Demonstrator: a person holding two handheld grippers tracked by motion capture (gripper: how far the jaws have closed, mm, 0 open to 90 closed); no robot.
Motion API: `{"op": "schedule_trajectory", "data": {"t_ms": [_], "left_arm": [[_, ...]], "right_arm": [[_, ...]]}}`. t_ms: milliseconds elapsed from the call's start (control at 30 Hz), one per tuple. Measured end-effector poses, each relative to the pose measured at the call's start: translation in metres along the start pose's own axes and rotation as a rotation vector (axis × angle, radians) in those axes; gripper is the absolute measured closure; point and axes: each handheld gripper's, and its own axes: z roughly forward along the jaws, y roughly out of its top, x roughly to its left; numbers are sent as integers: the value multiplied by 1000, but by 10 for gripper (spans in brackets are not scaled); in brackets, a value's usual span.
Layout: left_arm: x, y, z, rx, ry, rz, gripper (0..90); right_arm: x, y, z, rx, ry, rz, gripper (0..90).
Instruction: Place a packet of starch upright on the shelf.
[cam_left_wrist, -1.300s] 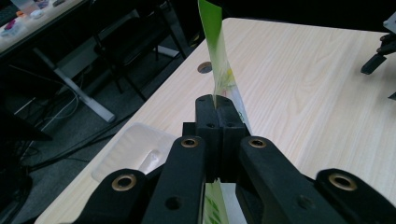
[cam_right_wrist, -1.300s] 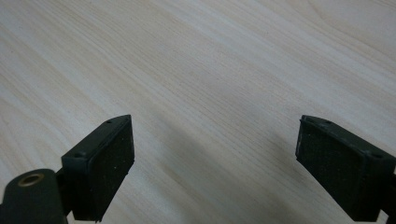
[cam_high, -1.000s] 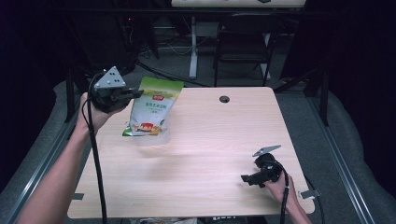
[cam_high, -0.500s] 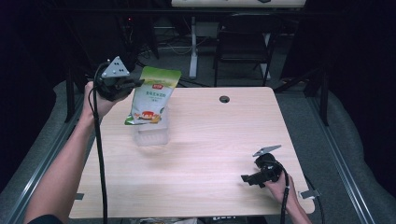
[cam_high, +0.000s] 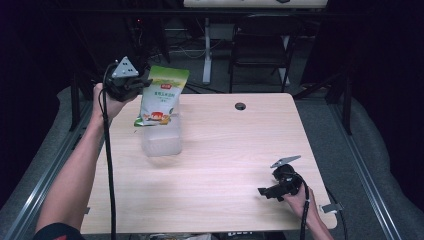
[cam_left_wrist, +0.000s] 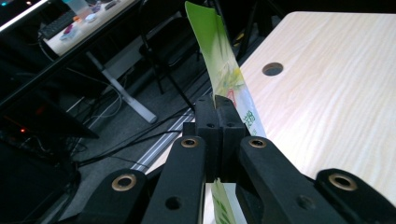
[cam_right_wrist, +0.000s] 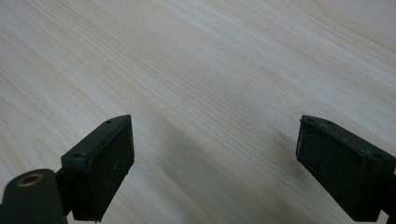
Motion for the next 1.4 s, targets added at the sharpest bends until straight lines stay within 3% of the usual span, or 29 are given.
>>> {"op": "schedule_trajectory", "data": {"t_ms": [233,500,733,900,1133,1400], "left_arm": [[7,-2,12,4,46,24,900],[13,-10,28,-8,71,19,900],[19,-21,48,-1,124,33,900],[19,-29,65,0,138,40,900],[17,-41,83,32,122,34,900],[12,-48,89,76,106,74,900]], "right_arm": [[0,0,0,1,2,1,108],[0,0,0,0,4,-3,108],[0,0,-1,1,2,-4,108],[1,0,0,-3,8,-6,108],[1,-1,-1,-2,5,-1,108],[1,-1,-1,2,1,-3,107]]}}
